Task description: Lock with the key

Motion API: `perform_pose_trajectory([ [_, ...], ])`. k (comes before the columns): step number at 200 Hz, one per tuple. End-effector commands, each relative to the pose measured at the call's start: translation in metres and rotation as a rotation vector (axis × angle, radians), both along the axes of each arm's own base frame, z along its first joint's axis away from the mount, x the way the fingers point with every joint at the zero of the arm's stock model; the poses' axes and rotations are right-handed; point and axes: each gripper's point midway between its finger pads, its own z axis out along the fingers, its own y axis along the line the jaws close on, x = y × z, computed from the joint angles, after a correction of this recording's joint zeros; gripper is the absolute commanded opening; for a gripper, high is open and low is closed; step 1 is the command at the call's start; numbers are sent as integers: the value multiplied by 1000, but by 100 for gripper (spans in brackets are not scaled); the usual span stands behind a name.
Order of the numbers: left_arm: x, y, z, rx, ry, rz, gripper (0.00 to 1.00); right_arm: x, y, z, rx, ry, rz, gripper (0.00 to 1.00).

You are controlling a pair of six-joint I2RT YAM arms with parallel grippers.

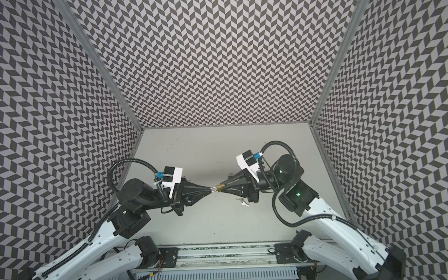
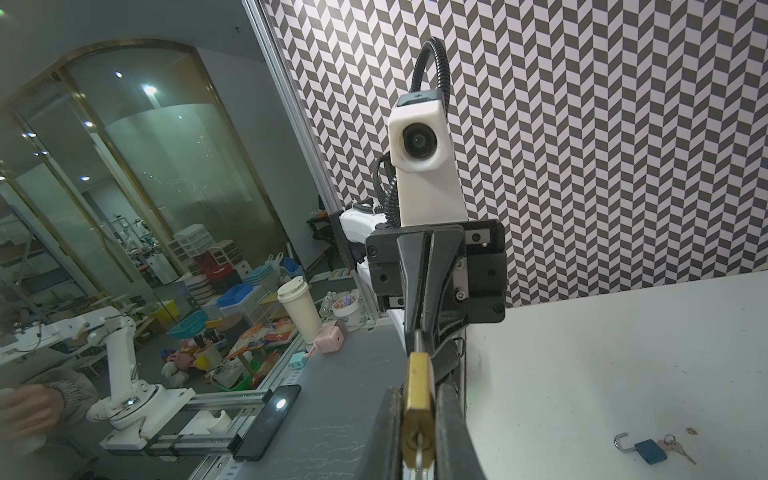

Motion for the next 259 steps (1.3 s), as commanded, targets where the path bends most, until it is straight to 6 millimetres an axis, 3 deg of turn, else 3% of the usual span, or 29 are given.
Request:
perform_pose_trajectory([
  [1,-5,4,7,-19,-21,-11,0,-1,-1,14,34,-52,-12,0],
  [16,-5,1,5,-12,-15,-21,0,6,4,10,23,-48,-43,0],
  [41,-12,-24,-9,15,10,-97,0,-5,37,-5,-37,-64,32,0],
  [58,-14,-32,-13,15,19,-106,0,-8,43,-8,-45,-47,81,0],
  [149,-1,4,-7,0,14,46,0,-4,-11,35,122,-112,-98,0],
  [189,-2,4,-9,6,20,38,0,-9,-13,44,139,-118,-81,0],
  [259,-2,7,-2,5,3,51,0,-1,-8,35,85,-103,-99,0],
])
